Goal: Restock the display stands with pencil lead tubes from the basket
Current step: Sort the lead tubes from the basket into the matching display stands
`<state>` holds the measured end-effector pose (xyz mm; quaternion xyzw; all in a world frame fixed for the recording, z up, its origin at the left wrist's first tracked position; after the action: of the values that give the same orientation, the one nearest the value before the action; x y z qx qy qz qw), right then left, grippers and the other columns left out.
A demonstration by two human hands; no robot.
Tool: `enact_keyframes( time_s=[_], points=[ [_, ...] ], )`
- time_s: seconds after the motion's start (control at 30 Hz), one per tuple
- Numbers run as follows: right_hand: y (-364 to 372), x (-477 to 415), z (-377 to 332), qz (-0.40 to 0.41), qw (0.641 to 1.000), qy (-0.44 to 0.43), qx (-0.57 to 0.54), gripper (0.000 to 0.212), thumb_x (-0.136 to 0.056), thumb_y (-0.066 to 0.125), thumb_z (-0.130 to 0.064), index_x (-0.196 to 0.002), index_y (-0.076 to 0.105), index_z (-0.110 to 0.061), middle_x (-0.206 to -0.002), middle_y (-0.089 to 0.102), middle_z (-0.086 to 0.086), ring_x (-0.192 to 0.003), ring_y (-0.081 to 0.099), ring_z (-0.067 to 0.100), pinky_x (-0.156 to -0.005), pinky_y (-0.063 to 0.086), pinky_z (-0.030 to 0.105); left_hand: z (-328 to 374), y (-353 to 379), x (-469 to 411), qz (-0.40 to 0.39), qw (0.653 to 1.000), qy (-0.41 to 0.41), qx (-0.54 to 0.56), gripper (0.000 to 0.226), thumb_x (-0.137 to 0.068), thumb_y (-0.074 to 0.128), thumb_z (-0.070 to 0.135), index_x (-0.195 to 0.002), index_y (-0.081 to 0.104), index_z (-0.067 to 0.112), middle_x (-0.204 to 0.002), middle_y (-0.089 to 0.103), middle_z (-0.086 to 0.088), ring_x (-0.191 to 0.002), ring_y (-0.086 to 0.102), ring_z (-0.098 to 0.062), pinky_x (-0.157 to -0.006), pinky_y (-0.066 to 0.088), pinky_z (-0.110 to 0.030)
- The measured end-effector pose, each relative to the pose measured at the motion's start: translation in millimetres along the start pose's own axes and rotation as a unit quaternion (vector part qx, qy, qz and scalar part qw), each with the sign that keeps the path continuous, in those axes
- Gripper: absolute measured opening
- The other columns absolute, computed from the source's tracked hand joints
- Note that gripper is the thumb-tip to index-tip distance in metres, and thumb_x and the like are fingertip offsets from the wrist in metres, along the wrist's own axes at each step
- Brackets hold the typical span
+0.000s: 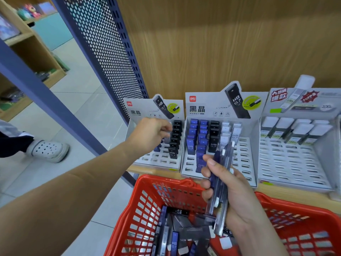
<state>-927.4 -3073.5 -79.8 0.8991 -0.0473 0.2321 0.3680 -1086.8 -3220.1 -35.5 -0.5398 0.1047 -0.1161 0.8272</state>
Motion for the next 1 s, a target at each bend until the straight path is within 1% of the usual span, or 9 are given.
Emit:
enact_keyframes(
  time_s=[0.17, 0.27, 0.4, 0.53, 0.63, 0.67, 0.73, 0.87, 1.0],
  points=[
    [1.3, -0.5, 1.3, -0.004, 1.000, 0.000, 0.019, 0.033, -0.066, 0.072, -0.015, -0.098, 0.071, -0.006, -0.069, 0.057, 0.006, -0.053, 0.052, 0.014, -0.037, 0.040, 0.021, 10.3, -4.4, -3.5, 0.035, 0.998, 0.038, -0.025, 0.016, -0.087, 0.067, 0.006, -0.101, 0.075, 0.006, -0.100, 0.070, -0.007, -0.096, 0.063, -0.020, -0.081, 0.034, -0.008],
    [4.6, -0.8, 3.1, -0.014, 0.999, 0.003, 0.034, 0.029, -0.066, 0.069, -0.011, -0.095, 0.074, -0.007, -0.066, 0.057, 0.007, -0.056, 0.053, 0.014, -0.037, 0.039, 0.021, 7.2, -0.9, -6.2, 0.032, 0.997, 0.028, -0.058, 0.020, -0.088, 0.063, 0.002, -0.103, 0.074, 0.010, -0.103, 0.070, -0.004, -0.098, 0.062, -0.018, -0.078, 0.033, -0.008],
    [8.9, 1.7, 3.7, -0.025, 0.999, -0.004, 0.037, 0.037, -0.067, 0.067, -0.008, -0.104, 0.073, -0.006, -0.068, 0.060, 0.010, -0.060, 0.062, 0.017, -0.038, 0.039, 0.021, 3.7, 1.2, -1.6, 0.014, 0.995, 0.032, -0.090, 0.023, -0.087, 0.060, 0.000, -0.099, 0.075, 0.013, -0.098, 0.072, -0.003, -0.095, 0.064, -0.021, -0.084, 0.047, -0.028],
    [11.6, 4.8, 5.1, -0.029, 0.999, -0.003, 0.035, 0.023, -0.086, 0.060, -0.001, -0.106, 0.069, -0.007, -0.079, 0.072, 0.012, -0.062, 0.069, 0.021, -0.039, 0.042, 0.021, 9.8, 2.5, 2.4, 0.003, 0.989, 0.065, -0.135, 0.028, -0.084, 0.055, -0.007, -0.095, 0.074, 0.010, -0.093, 0.071, -0.011, -0.095, 0.058, -0.030, -0.082, 0.048, -0.038],
    [15.2, 6.1, 8.8, -0.026, 1.000, 0.006, 0.009, 0.026, -0.087, 0.060, 0.000, -0.112, 0.060, -0.002, -0.089, 0.075, 0.018, -0.067, 0.072, 0.022, -0.038, 0.043, 0.020, 17.3, -19.9, 19.4, 0.048, 0.998, -0.014, 0.022, 0.026, -0.089, 0.053, -0.004, -0.099, 0.072, 0.011, -0.091, 0.070, -0.005, -0.085, 0.061, -0.019, -0.076, 0.048, -0.020],
    [14.5, 5.1, 9.9, -0.019, 1.000, 0.004, 0.003, 0.029, -0.086, 0.061, 0.000, -0.115, 0.058, -0.001, -0.091, 0.075, 0.019, -0.069, 0.072, 0.022, -0.038, 0.043, 0.021, 21.2, -24.4, 28.3, 0.038, 0.994, -0.042, 0.099, 0.025, -0.090, 0.054, -0.002, -0.099, 0.071, 0.013, -0.087, 0.068, -0.004, -0.077, 0.059, -0.016, -0.067, 0.046, -0.013],
    [14.8, 3.4, 9.8, -0.005, 1.000, -0.005, -0.009, 0.034, -0.079, 0.066, -0.002, -0.113, 0.060, 0.001, -0.093, 0.074, 0.019, -0.071, 0.070, 0.019, -0.039, 0.043, 0.021, 39.0, -27.0, 47.9, -0.020, 0.971, -0.055, 0.231, 0.021, -0.089, 0.057, -0.003, -0.096, 0.071, 0.012, -0.079, 0.063, -0.006, -0.068, 0.053, -0.016, -0.059, 0.044, -0.014],
    [23.3, 3.8, 16.1, -0.003, 0.998, 0.022, -0.058, 0.023, -0.063, 0.072, -0.014, -0.083, 0.065, -0.004, -0.072, 0.065, 0.012, -0.056, 0.058, 0.014, -0.037, 0.041, 0.019, 74.8, -35.8, 94.2, -0.077, 0.964, 0.020, 0.253, 0.017, -0.081, 0.074, 0.013, -0.096, 0.070, 0.021, -0.086, 0.059, 0.007, -0.079, 0.053, -0.008, -0.068, 0.044, -0.015],
    [31.9, 9.6, 19.1, -0.016, 0.998, 0.028, -0.048, 0.027, -0.070, 0.073, -0.019, -0.089, 0.064, -0.002, -0.064, 0.058, 0.010, -0.046, 0.055, 0.016, -0.038, 0.044, 0.023, 77.0, -18.7, 119.9, -0.120, 0.964, 0.011, 0.236, 0.038, -0.072, 0.079, 0.041, -0.105, 0.062, 0.034, -0.093, 0.053, 0.008, -0.083, 0.051, -0.007, -0.070, 0.044, -0.019]
  ],
)
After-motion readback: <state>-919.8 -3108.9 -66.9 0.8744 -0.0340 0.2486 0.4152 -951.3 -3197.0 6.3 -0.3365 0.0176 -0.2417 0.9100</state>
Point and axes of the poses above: each hand's wrist, its own x-axis away from the middle knuckle, its own y-axis out of the palm, z = x × y, the point moved 9 cm from there along -x, towards the middle knuckle
